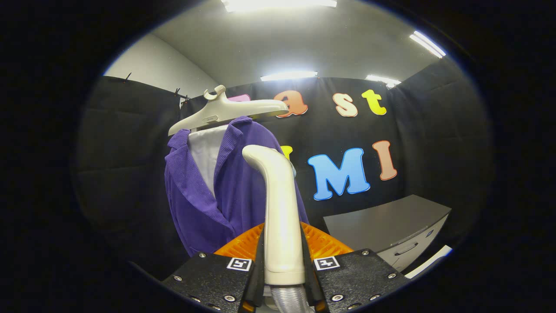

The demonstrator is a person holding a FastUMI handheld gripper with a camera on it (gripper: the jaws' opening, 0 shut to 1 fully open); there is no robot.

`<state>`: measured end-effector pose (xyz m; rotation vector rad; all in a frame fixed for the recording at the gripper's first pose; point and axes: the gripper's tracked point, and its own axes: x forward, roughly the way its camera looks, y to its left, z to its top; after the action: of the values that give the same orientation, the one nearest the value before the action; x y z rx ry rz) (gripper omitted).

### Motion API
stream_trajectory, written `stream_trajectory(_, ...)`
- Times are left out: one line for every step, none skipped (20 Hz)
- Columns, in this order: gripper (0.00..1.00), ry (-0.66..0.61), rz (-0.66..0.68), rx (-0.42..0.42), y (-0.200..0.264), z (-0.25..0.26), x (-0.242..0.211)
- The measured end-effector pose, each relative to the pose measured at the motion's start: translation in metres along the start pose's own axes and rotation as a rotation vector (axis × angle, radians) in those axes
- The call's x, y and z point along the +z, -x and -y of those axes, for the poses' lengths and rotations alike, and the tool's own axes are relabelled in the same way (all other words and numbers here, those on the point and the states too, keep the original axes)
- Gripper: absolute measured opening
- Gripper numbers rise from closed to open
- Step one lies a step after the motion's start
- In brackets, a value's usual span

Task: Iron the clothes twice with a garment steamer, once on the left side and once on the right side.

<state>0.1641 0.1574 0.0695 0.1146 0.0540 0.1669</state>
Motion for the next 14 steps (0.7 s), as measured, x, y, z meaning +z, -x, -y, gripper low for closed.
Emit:
stream_trajectory(0.37, 0.014, 0.005, -0.008, -0.002, -0.002, 0.002)
stream_trajectory(0.37, 0.025, 0.006, -0.019, -0.003, -0.002, 0.0)
stream_trajectory(0.38, 0.031, 0.006, -0.025, -0.004, -0.004, -0.001)
stream_trajectory(0.38, 0.035, 0.005, -0.025, -0.003, -0.006, -0.004)
stream_trajectory(0.38, 0.037, 0.008, -0.023, -0.002, -0.008, -0.006)
stream_trajectory(0.38, 0.044, 0.002, -0.024, -0.002, -0.009, -0.011)
stream_trajectory(0.38, 0.051, -0.01, -0.025, -0.001, -0.008, -0.018)
stream_trajectory(0.38, 0.056, -0.021, -0.025, 0.0, -0.009, -0.024)
stream_trajectory(0.38, 0.06, -0.028, -0.025, 0.001, -0.009, -0.03)
stream_trajectory(0.38, 0.063, -0.039, -0.025, 0.003, -0.009, -0.037)
stream_trajectory(0.38, 0.063, -0.052, -0.025, 0.005, -0.009, -0.045)
stream_trajectory(0.38, 0.057, -0.054, -0.023, 0.008, -0.009, -0.053)
stream_trajectory(0.38, 0.063, -0.065, -0.025, 0.01, -0.008, -0.064)
stream_trajectory(0.38, 0.076, -0.082, -0.03, 0.01, -0.006, -0.077)
